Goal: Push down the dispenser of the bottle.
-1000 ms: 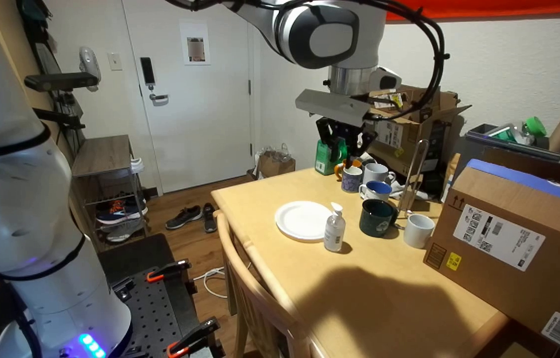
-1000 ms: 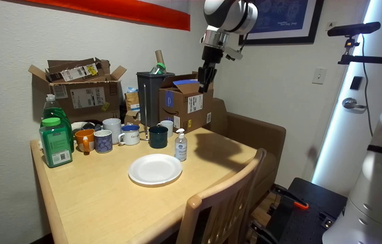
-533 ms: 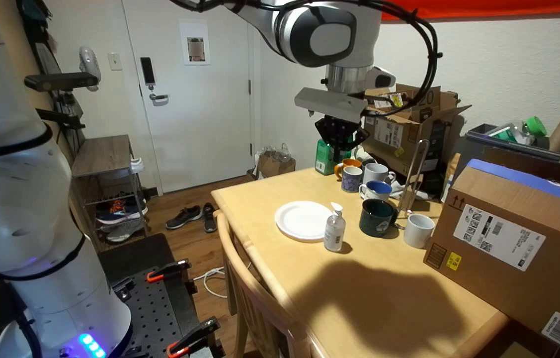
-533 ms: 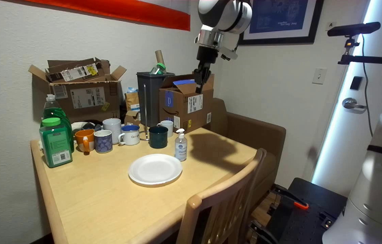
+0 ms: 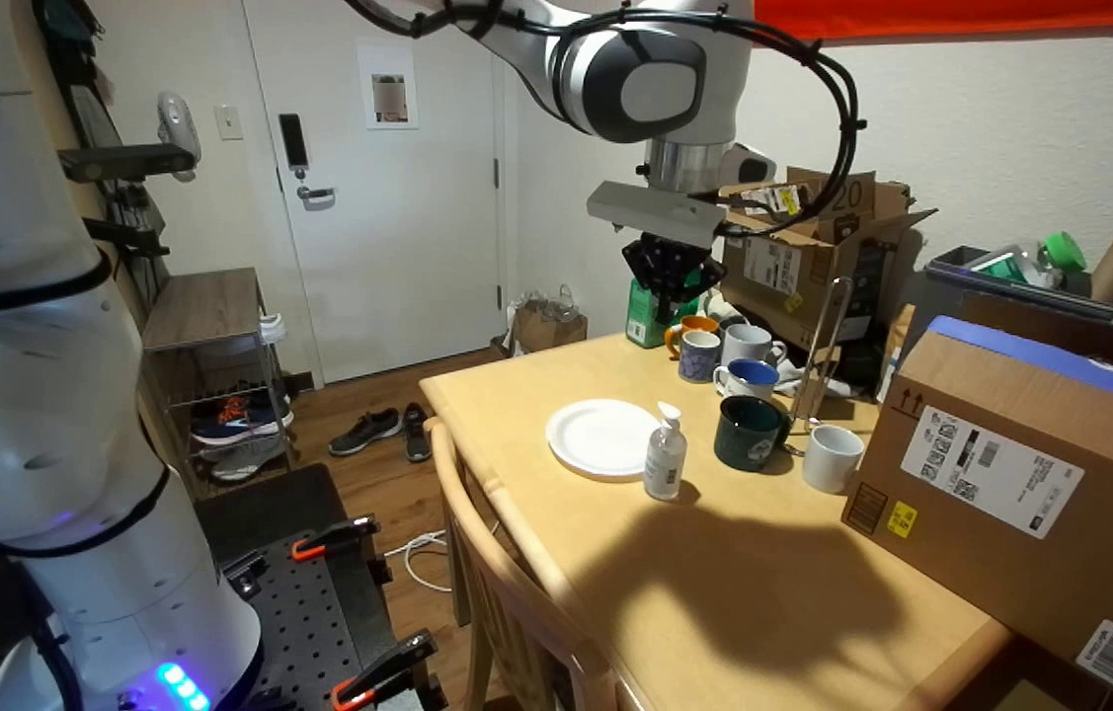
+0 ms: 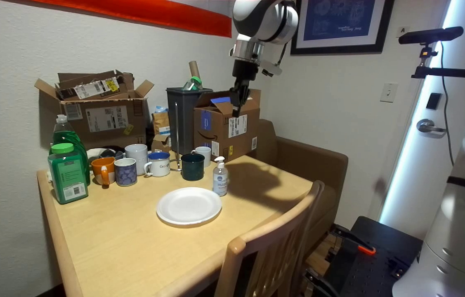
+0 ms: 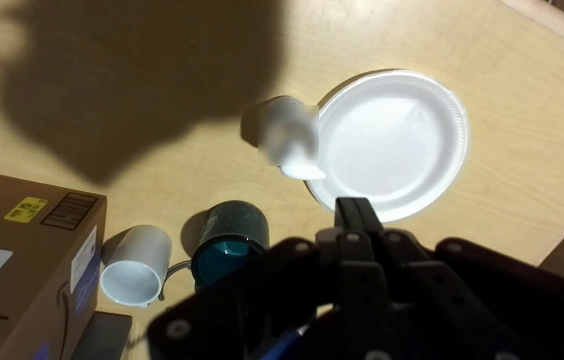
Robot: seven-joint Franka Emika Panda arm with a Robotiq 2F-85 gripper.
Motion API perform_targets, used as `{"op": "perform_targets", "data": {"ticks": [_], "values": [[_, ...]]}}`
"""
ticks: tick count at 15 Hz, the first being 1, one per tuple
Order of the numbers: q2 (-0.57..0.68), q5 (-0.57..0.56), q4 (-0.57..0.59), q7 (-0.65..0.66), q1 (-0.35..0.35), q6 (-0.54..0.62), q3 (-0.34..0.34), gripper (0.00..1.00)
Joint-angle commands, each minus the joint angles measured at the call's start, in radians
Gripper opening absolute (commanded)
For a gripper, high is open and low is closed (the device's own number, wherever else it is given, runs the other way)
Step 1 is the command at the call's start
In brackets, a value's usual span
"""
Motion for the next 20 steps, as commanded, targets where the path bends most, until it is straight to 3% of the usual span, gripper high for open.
{"op": "perform_targets", "data": {"ticks": [1,20], "values": [[0.031,0.0,0.047,-0.005,-0.009,-0.045,0.017,0.0],[0.142,0.027,0.104,-0.026,-0.033,-0.064,0.047,0.0]]}}
